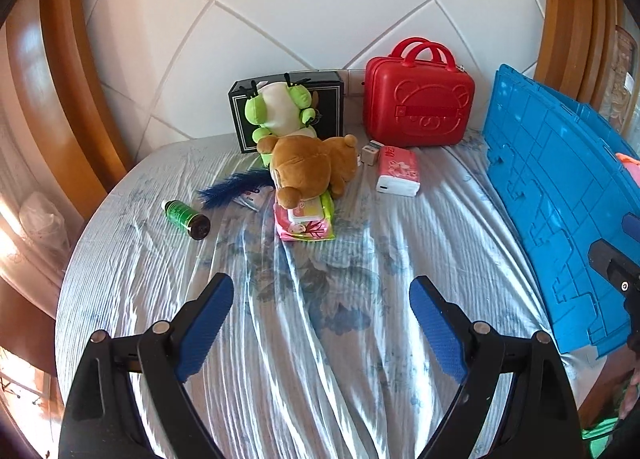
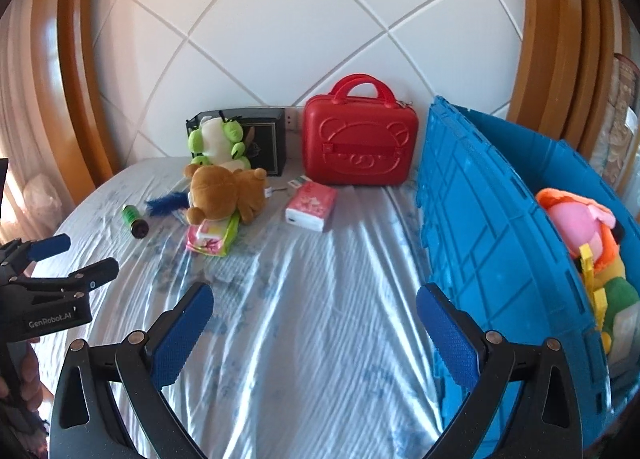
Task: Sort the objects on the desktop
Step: 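Move both tools back toward the brown teddy bear on the bed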
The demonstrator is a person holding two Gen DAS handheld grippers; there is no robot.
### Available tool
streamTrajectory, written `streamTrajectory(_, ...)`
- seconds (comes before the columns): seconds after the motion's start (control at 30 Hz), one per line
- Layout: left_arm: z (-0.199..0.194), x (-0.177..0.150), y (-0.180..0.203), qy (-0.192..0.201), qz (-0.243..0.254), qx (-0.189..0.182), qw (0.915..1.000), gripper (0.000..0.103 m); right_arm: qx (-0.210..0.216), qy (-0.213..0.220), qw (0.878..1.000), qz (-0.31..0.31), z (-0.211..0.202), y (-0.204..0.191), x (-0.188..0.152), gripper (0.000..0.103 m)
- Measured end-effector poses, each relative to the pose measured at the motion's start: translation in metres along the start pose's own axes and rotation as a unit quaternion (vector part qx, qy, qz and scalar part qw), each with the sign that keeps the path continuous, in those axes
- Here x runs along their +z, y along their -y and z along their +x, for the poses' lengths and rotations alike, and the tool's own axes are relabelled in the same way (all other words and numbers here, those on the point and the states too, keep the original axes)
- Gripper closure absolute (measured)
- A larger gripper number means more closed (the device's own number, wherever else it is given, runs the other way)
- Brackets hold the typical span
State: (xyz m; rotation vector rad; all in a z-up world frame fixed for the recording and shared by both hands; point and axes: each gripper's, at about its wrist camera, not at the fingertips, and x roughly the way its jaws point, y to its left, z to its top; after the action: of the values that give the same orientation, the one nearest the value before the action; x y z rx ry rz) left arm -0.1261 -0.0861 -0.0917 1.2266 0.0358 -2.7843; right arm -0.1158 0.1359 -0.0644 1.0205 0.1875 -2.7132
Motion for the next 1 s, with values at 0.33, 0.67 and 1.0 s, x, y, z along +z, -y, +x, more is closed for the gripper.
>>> streamTrajectory(0.33,0.057,0.016,-0.031,-0.039,-0.035,0.026,0.9983,0.013,0.012,-0.032,0.999,-0.011,0.063,-0.003,0.024,0.000)
streamTrajectory(0.67,0.132,0.027,-0.051,-0.086,-0.061,0.013,0.9943,0.013,0.018,-0.084,0.996,-0.002,0.155,0.000,0.042,0.000)
streamTrajectory(1.0,0.223,0.041,-0.062,-0.136,-0.079,0.019,0.9874,0.013,0.011,-0.127,0.992,0.020,0.251,0.011,0.058,0.000)
